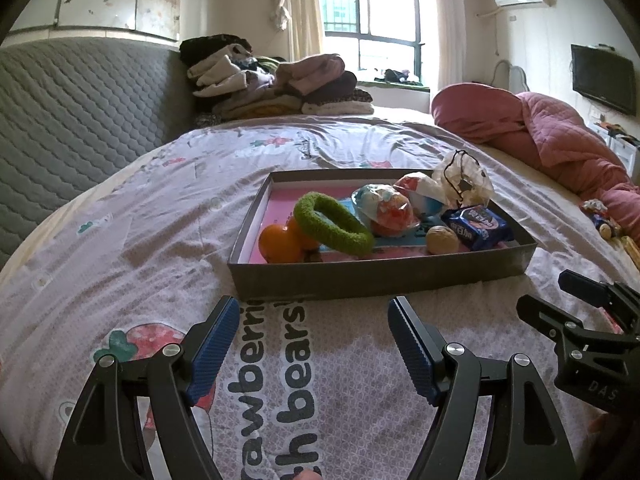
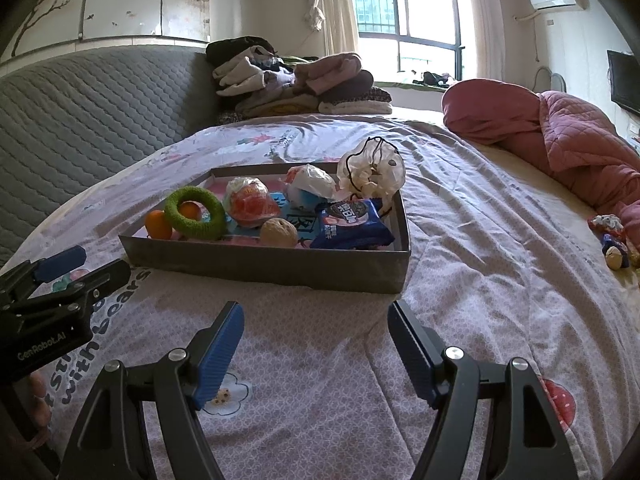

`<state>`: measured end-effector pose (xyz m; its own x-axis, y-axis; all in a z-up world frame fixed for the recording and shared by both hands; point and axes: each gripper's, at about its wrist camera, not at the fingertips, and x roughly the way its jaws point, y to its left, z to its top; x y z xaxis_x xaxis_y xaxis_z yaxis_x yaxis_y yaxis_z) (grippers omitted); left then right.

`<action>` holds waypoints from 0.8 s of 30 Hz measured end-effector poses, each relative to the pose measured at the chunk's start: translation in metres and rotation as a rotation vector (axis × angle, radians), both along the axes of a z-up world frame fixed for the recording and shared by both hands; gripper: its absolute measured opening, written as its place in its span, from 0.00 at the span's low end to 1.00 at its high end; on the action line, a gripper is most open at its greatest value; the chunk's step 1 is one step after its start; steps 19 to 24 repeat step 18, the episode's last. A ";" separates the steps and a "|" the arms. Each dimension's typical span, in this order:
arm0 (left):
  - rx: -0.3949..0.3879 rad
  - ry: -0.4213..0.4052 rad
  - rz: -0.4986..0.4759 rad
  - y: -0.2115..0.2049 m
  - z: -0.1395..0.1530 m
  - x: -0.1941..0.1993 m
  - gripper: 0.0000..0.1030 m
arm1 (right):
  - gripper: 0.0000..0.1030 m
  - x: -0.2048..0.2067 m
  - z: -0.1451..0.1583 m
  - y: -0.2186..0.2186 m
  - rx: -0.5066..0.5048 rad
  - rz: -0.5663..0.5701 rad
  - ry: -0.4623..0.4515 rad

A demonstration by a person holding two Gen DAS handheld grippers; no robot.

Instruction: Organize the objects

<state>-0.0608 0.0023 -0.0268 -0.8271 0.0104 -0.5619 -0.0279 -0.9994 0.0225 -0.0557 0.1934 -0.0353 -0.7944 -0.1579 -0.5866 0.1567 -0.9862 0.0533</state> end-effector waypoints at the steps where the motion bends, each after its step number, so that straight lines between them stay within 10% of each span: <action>1: -0.001 -0.001 0.000 0.000 0.000 0.000 0.75 | 0.72 0.000 0.000 0.000 0.000 0.000 -0.001; 24: -0.024 -0.001 -0.008 0.003 -0.003 0.000 0.75 | 0.72 -0.002 -0.003 -0.001 0.009 0.003 -0.013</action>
